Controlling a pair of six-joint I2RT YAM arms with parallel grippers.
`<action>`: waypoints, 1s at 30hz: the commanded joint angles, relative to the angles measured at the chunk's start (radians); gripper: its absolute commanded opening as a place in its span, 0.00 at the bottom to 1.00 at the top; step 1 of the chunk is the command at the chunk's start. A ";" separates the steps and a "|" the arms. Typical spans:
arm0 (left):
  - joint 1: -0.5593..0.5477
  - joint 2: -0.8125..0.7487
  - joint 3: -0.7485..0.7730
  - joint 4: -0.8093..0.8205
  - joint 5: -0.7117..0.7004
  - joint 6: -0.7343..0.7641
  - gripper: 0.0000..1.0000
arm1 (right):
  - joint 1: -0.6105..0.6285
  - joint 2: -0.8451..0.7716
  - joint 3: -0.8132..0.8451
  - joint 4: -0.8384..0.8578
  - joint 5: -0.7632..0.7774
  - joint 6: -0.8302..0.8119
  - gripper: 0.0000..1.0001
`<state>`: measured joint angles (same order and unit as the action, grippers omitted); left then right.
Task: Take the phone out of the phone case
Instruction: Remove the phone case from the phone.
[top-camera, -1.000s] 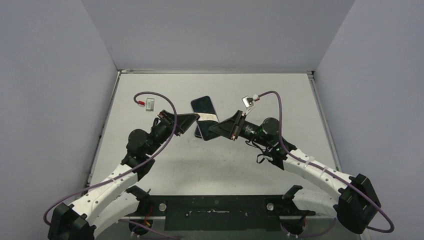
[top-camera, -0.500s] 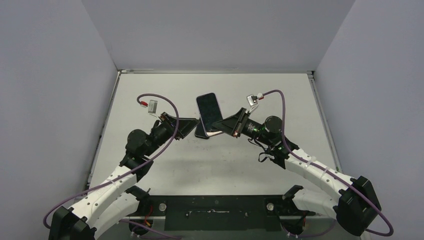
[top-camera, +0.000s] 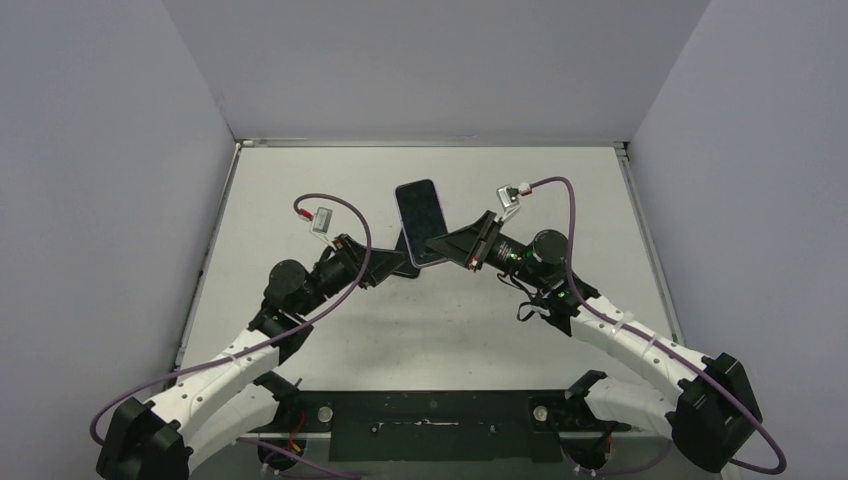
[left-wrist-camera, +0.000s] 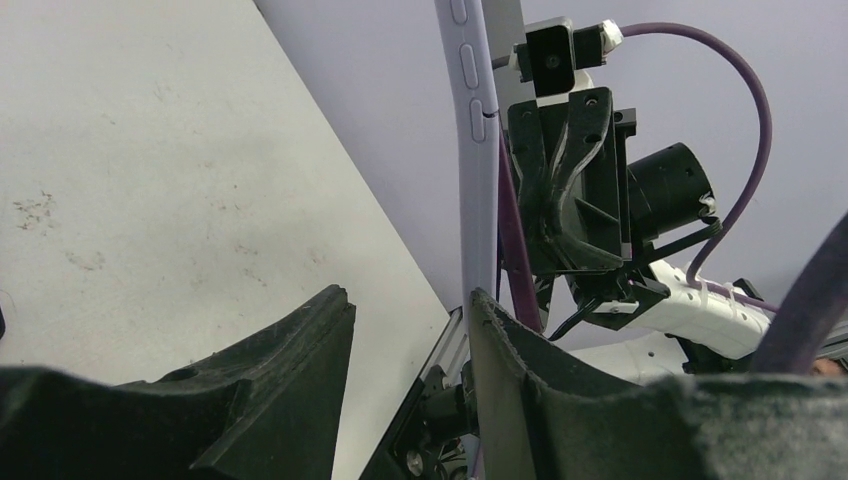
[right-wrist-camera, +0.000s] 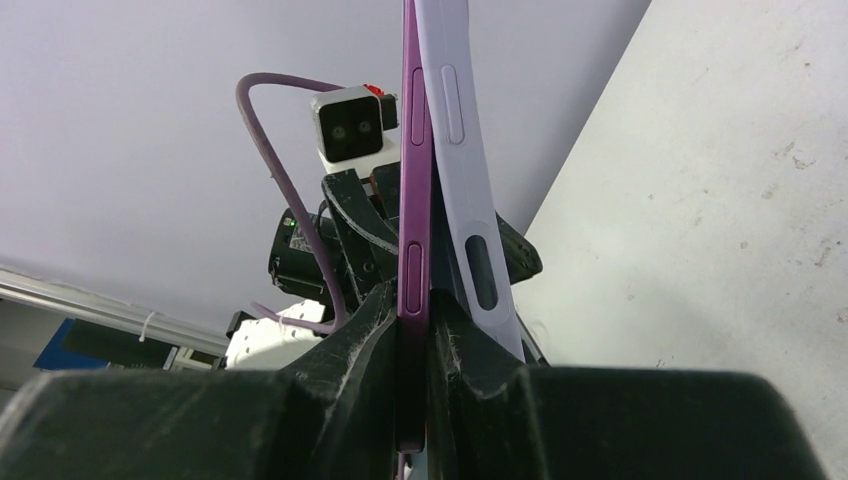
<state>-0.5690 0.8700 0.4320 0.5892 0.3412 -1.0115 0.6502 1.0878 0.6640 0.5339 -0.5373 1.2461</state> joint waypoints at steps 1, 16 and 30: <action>-0.014 0.014 0.004 0.081 0.019 -0.001 0.44 | -0.006 -0.019 0.069 0.156 0.013 0.016 0.00; -0.022 0.009 0.007 0.157 0.065 -0.012 0.49 | -0.006 -0.025 0.060 0.144 0.018 0.007 0.00; -0.026 0.029 -0.009 0.124 0.030 -0.019 0.48 | 0.011 -0.037 0.049 0.169 0.017 0.018 0.00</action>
<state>-0.5888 0.9085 0.4248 0.6899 0.3889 -1.0351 0.6525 1.0882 0.6659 0.5579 -0.5282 1.2514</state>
